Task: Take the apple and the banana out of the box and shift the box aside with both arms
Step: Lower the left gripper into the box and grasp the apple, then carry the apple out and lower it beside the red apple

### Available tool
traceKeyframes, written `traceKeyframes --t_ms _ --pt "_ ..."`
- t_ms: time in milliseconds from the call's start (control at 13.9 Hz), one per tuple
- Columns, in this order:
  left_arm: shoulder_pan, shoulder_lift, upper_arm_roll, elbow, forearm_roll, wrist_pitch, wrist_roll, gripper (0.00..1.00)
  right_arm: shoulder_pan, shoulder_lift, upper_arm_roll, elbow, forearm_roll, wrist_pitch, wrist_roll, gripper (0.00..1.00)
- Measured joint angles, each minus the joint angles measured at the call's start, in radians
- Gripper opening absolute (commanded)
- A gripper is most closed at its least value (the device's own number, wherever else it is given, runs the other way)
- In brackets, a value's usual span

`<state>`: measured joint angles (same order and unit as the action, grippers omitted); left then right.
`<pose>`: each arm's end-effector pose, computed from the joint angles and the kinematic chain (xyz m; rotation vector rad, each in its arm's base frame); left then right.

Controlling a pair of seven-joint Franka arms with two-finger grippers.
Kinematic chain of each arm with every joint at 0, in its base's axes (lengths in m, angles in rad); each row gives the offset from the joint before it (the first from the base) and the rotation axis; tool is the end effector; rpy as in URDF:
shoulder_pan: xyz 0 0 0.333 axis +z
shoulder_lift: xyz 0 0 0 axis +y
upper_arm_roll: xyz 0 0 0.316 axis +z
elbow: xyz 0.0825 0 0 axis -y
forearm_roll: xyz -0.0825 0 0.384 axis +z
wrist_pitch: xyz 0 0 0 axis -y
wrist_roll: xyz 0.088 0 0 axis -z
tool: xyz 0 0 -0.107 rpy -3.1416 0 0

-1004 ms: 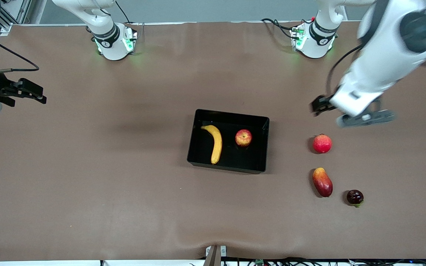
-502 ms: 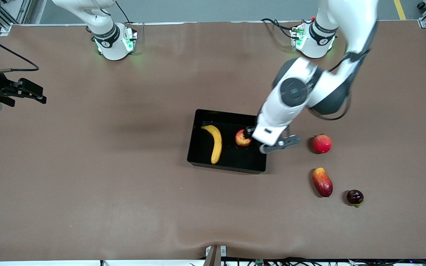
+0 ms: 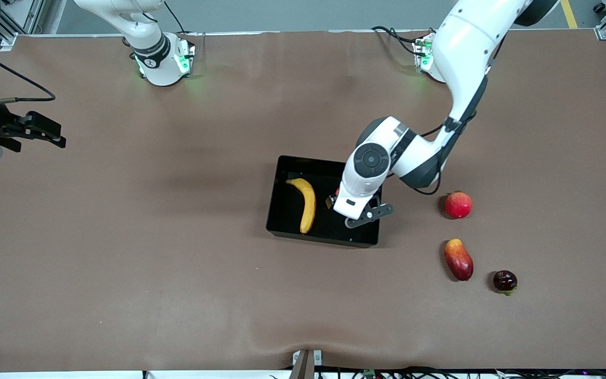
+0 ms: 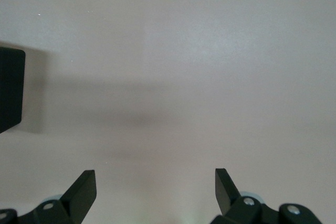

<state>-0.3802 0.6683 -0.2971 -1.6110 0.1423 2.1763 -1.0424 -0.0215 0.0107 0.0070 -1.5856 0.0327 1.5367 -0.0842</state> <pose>0.5524 -0.4048 0.2428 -3.0867 -0.5197 0.1564 0.5533 -0.0044 0.6088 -3.1027 -0.1084 0.0899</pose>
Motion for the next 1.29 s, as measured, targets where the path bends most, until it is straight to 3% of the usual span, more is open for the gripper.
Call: traceKeyframes --t_ms 287,358,430,573,645,932,1290 --pt "-0.014 0.041 0.000 -0.003 0.001 0.001 -0.001 1.00 0.000 0.000 0.001 0.000 0.000 0.000 0.000 1.00" --pt "-0.016 0.046 0.000 -0.005 0.001 0.001 -0.001 0.86 0.000 0.000 0.001 0.000 0.000 0.000 0.000 1.00" --pt "-0.017 0.049 0.000 -0.009 0.001 0.001 -0.001 0.55 0.000 0.000 0.001 0.000 0.000 0.000 0.000 1.00" --pt "-0.018 0.050 0.000 -0.013 0.001 0.001 -0.001 0.07 0.000 0.000 0.001 0.000 0.000 0.000 0.000 1.00" --pt "-0.018 0.048 0.000 -0.011 0.002 0.001 -0.001 0.00 0.000 0.000 0.001 0.000 0.000 0.000 0.000 1.00" --pt "-0.014 0.024 0.004 0.029 0.004 -0.013 -0.001 0.00 0.000 0.000 0.001 0.000 0.000 0.000 0.000 1.00" --pt "0.059 -0.104 0.025 0.197 0.009 -0.236 0.106 0.00 0.001 0.000 0.002 0.000 0.000 0.000 0.000 1.00"
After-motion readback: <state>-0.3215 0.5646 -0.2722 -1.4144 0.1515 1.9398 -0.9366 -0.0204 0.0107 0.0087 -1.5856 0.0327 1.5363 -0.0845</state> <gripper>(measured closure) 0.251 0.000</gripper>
